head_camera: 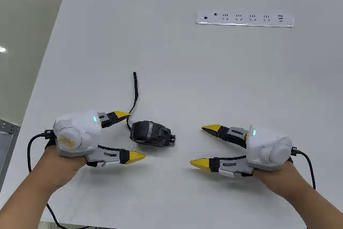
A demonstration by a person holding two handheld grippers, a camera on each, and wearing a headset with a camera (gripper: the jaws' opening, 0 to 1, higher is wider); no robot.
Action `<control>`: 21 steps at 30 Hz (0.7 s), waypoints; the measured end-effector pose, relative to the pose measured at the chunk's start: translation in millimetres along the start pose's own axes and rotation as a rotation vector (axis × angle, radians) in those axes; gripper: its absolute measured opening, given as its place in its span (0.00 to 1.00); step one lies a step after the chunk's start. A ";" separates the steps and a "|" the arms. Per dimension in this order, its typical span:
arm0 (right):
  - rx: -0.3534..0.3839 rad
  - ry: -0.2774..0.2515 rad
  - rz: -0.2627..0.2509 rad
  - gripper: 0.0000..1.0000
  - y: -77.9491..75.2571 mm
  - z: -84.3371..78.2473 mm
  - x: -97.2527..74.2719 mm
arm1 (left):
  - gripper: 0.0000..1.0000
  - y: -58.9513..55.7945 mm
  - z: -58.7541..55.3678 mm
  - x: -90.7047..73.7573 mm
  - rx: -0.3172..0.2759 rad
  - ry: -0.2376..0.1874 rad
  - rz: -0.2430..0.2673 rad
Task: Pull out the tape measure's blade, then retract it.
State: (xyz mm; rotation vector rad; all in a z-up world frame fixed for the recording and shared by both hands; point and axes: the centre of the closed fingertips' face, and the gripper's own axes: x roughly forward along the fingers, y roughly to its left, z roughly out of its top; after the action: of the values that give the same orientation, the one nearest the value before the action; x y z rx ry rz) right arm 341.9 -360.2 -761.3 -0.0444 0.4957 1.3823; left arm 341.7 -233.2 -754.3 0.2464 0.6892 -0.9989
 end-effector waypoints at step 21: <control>-0.012 0.008 0.028 0.56 -0.2 -2.2 13.6 | 0.59 1.3 -3.8 11.7 0.029 0.033 -0.052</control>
State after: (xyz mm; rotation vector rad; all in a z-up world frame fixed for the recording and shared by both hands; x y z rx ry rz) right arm 342.8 -348.4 -768.2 -0.0522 0.4962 1.4129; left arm 345.3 -238.7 -764.8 0.2724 0.7146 -1.0575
